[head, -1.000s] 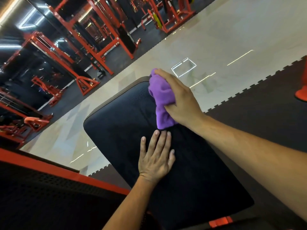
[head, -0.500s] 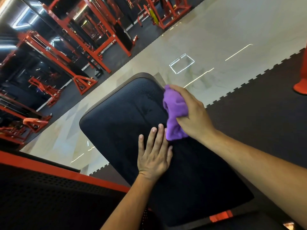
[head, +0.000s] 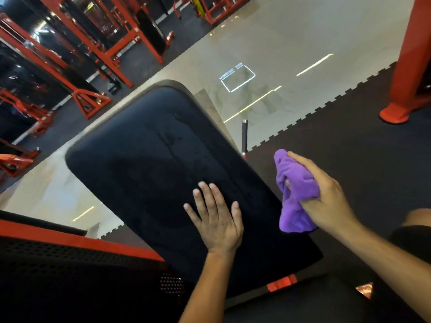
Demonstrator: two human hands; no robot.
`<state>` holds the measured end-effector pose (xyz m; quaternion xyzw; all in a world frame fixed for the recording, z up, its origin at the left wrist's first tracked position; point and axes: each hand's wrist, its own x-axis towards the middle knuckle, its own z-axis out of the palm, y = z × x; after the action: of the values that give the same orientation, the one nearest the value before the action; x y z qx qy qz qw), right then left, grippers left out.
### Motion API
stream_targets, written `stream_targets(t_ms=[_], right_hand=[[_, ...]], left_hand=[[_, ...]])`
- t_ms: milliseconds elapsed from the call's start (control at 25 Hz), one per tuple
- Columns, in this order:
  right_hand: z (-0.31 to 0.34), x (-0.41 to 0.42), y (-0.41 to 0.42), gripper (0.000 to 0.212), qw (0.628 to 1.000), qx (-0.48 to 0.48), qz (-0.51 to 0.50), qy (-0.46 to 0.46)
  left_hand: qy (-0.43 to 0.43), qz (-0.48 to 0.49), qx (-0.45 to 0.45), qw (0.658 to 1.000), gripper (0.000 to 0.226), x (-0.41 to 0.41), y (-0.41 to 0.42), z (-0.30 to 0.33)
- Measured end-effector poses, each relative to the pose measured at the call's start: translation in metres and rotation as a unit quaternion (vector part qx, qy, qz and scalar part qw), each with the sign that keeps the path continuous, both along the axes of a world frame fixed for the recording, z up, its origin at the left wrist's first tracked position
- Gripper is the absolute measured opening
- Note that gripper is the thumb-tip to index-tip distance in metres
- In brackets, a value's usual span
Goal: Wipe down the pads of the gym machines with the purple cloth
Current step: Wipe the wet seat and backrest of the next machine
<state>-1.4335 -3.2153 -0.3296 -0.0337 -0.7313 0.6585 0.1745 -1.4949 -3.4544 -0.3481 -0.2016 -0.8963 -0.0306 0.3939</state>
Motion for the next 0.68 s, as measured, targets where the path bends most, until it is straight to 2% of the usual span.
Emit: stream_targets(t_ms=[80,240,360,480,600,680], right_hand=[[0.003,-0.007,-0.005,0.073,1.0,0.014,0.009,-0.008],[0.02,-0.037,-0.048,0.078,0.997,-0.009,0.055,0.046],[-0.028,-0.017,-0.053,0.068,0.997,-0.011,0.034,0.073],[-0.08,0.014,-0.04,0.058,1.0,-0.015,0.007,-0.008],[-0.062,0.004,-0.05,0.062,0.998,-0.033,-0.038,-0.037],[-0.024,-0.019,-0.061,0.067,0.997,-0.053,-0.049,-0.009]], left_hand=[[0.003,0.014,0.023,1.0,0.068,-0.003,0.007,-0.009],[0.014,-0.005,0.027,1.0,0.067,-0.003,0.0,-0.023],[0.023,-0.046,-0.009,0.999,0.065,-0.002,-0.001,-0.029],[0.028,-0.066,-0.049,0.996,0.063,-0.002,-0.001,-0.03],[0.026,-0.071,-0.063,0.995,0.063,-0.004,-0.004,-0.029],[0.029,-0.068,-0.06,0.995,0.063,-0.006,-0.005,-0.03]])
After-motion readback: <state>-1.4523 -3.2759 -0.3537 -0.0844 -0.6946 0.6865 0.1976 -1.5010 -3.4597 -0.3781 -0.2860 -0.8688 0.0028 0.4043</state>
